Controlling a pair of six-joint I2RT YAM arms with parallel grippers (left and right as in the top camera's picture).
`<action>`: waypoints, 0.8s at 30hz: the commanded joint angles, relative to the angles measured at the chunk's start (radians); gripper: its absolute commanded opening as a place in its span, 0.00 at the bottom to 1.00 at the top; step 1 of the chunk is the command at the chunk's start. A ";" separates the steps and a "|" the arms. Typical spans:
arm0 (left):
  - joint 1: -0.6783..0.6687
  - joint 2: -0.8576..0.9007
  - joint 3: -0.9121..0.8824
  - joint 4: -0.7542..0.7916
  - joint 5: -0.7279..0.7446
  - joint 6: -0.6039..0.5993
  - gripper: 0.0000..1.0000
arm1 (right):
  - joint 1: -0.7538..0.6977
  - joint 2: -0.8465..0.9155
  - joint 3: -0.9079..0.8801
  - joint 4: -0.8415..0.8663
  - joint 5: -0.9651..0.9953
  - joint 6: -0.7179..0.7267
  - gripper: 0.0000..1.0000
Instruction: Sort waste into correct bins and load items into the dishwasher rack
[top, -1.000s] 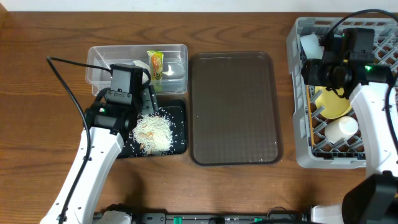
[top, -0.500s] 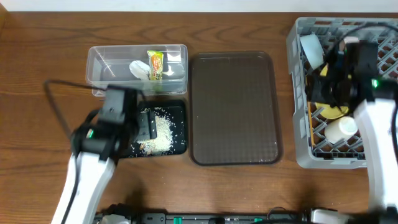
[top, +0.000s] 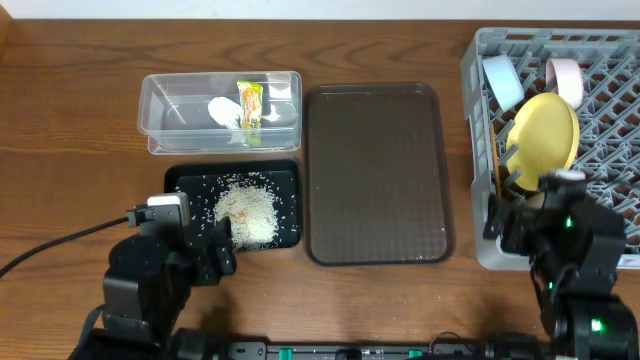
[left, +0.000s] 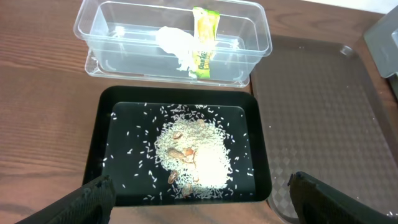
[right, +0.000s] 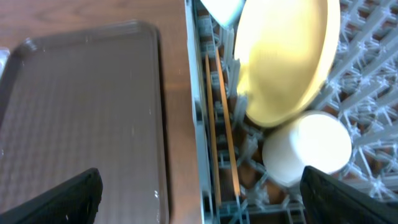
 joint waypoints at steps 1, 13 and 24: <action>0.002 -0.005 -0.010 -0.011 0.004 0.010 0.91 | -0.003 -0.040 -0.011 -0.058 0.019 0.002 0.99; 0.002 -0.005 -0.010 -0.015 0.004 0.010 0.92 | -0.003 -0.040 -0.011 -0.249 0.019 0.002 0.99; 0.002 -0.005 -0.010 -0.015 0.004 0.010 0.92 | 0.012 -0.159 -0.081 -0.016 0.003 -0.040 0.99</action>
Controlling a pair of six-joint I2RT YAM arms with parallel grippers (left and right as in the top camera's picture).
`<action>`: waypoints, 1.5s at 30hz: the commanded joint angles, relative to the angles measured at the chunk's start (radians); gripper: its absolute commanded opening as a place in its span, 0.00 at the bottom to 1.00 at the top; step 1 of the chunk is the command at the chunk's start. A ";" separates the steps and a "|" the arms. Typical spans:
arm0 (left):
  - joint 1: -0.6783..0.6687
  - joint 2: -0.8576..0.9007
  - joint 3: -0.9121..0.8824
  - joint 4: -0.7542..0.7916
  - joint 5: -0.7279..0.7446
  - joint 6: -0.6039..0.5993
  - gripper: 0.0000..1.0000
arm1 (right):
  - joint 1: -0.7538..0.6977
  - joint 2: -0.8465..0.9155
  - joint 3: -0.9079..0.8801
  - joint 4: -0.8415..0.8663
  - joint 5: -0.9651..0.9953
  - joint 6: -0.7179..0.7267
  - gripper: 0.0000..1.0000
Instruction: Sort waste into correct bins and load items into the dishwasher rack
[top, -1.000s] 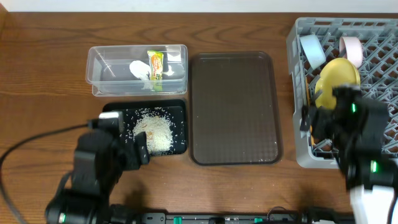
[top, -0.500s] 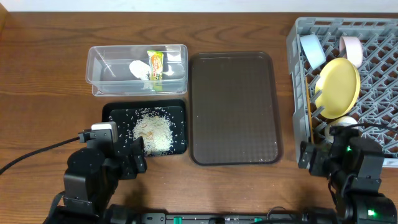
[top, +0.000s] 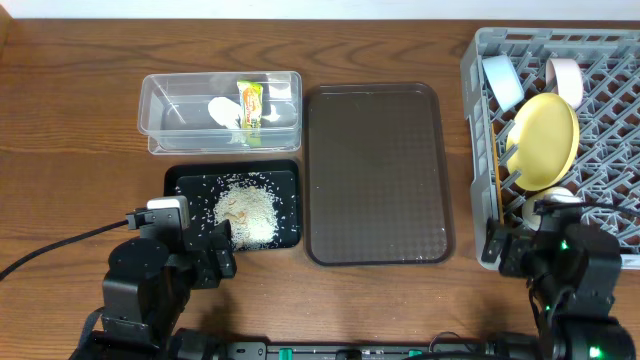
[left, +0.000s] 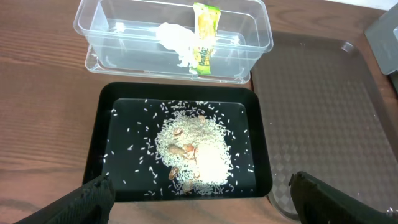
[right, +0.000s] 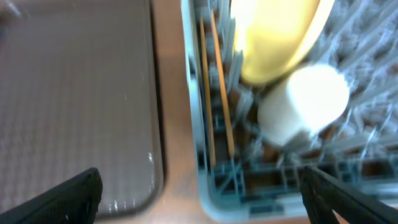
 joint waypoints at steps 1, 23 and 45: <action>0.002 -0.002 -0.010 0.000 0.003 0.010 0.92 | 0.008 -0.094 -0.077 0.099 -0.028 -0.027 0.99; 0.002 -0.002 -0.010 0.000 0.003 0.010 0.92 | 0.110 -0.524 -0.670 0.761 -0.029 -0.027 0.99; 0.002 -0.002 -0.010 0.000 0.003 0.010 0.93 | 0.110 -0.522 -0.670 0.762 -0.026 -0.027 0.99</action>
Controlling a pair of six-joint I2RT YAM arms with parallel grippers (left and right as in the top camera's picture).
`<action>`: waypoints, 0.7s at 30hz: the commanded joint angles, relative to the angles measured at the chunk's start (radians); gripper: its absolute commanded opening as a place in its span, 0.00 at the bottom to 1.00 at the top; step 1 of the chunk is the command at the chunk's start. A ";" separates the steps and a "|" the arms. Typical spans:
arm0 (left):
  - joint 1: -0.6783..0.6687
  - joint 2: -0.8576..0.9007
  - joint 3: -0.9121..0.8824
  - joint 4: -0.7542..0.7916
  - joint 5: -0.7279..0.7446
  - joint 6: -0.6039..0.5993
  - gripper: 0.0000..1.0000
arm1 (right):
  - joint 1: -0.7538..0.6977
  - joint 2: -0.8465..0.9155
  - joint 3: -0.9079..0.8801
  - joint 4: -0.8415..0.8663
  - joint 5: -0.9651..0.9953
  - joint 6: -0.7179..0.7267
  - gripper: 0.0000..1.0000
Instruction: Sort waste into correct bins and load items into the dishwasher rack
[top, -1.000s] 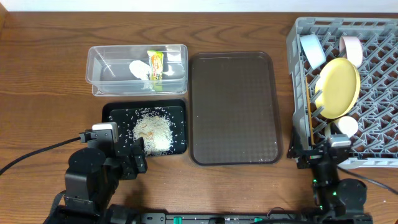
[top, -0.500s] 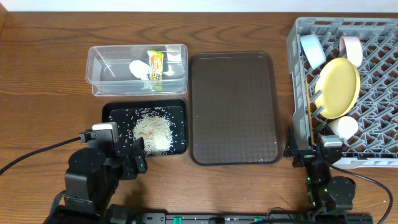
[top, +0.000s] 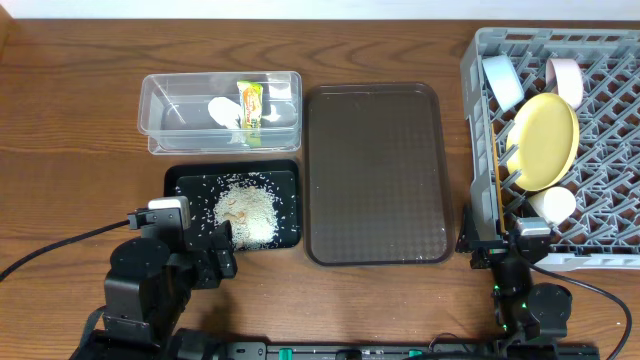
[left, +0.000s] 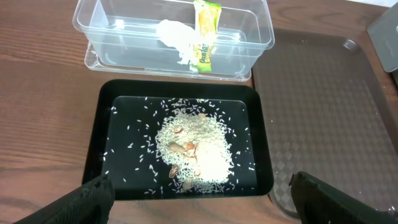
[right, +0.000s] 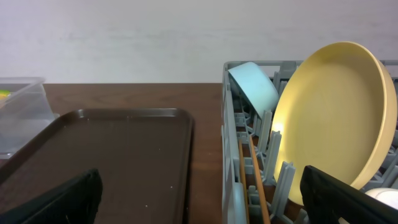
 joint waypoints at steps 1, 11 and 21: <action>0.002 -0.002 -0.002 0.000 0.003 0.010 0.93 | 0.014 -0.005 -0.003 -0.002 0.015 -0.009 0.99; 0.002 -0.002 -0.002 0.000 0.003 0.010 0.93 | 0.014 -0.005 -0.003 -0.002 0.015 -0.009 0.99; 0.056 -0.159 -0.166 0.082 -0.016 0.034 0.93 | 0.014 -0.005 -0.003 -0.002 0.015 -0.009 0.99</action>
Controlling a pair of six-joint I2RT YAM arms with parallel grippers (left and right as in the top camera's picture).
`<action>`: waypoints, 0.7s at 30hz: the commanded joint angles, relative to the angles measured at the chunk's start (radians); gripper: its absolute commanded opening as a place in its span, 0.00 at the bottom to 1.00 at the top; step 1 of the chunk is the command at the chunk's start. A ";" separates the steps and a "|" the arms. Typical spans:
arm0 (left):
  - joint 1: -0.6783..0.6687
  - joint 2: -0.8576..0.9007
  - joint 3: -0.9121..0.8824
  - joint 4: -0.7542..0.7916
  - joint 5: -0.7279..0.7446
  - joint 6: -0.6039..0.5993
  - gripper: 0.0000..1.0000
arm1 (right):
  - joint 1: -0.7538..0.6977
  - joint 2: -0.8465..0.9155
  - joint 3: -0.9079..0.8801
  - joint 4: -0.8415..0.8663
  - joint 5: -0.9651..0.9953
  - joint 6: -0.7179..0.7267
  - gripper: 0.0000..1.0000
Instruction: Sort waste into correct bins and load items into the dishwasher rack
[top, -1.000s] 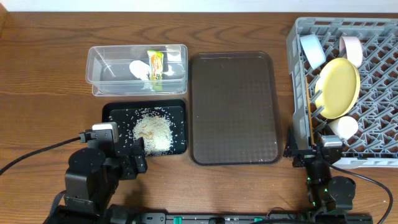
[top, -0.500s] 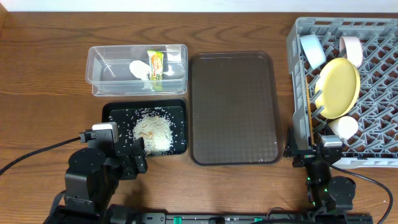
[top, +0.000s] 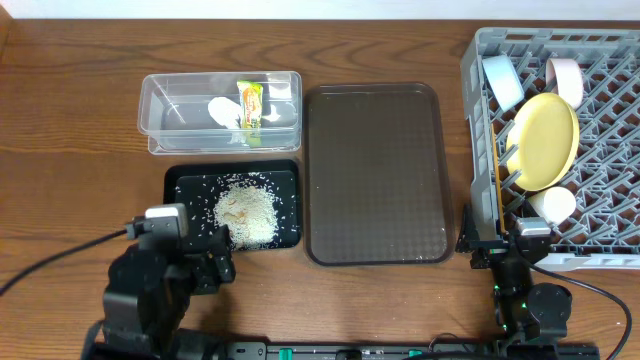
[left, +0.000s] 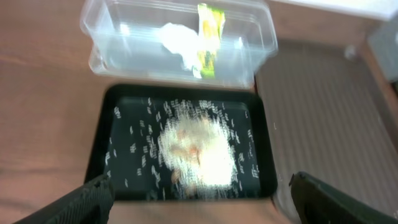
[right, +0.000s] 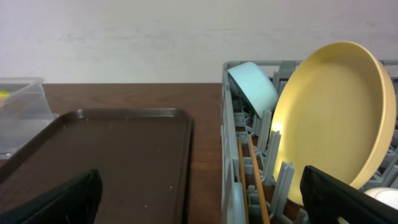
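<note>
The grey dishwasher rack (top: 600, 120) at the right holds a yellow plate (top: 545, 140), a blue bowl (top: 500, 80), a pink cup (top: 567, 78), a white cup (top: 552, 205) and wooden chopsticks (top: 497, 190). A clear bin (top: 175, 110) holds a green-yellow wrapper (top: 251, 103) and white tissue (top: 222, 110). A black tray (top: 180, 185) carries rice and scraps (top: 245, 212). My left gripper (left: 199, 208) hangs open just in front of the black tray. My right gripper (right: 202, 208) is open and low at the table's front, facing the rack's left wall.
A brown serving tray (top: 377, 172) lies between the black tray and the rack. The left arm's cable (top: 60, 265) trails to the left across the wooden table (top: 70, 150). The rack's front left corner (top: 480, 255) is close to my right gripper.
My left arm has shifted slightly back toward the table's front, and its wrist view is now blurred. The right arm and all objects stand as before.
My right gripper was open over the rack's near left corner, above the white cup and yellow plate. Then it was nearer the front edge. Later it sat low in front of the rack, looking level, and stays there. My left gripper stayed open by the black tray.
</note>
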 joint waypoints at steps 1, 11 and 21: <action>0.043 -0.098 -0.142 0.082 -0.012 0.029 0.93 | 0.014 -0.005 -0.003 -0.003 0.013 -0.009 0.99; 0.088 -0.393 -0.580 0.599 -0.011 0.037 0.93 | 0.014 -0.005 -0.003 -0.003 0.013 -0.009 0.99; 0.092 -0.410 -0.780 0.913 0.047 0.244 0.93 | 0.014 -0.005 -0.003 -0.003 0.013 -0.009 0.99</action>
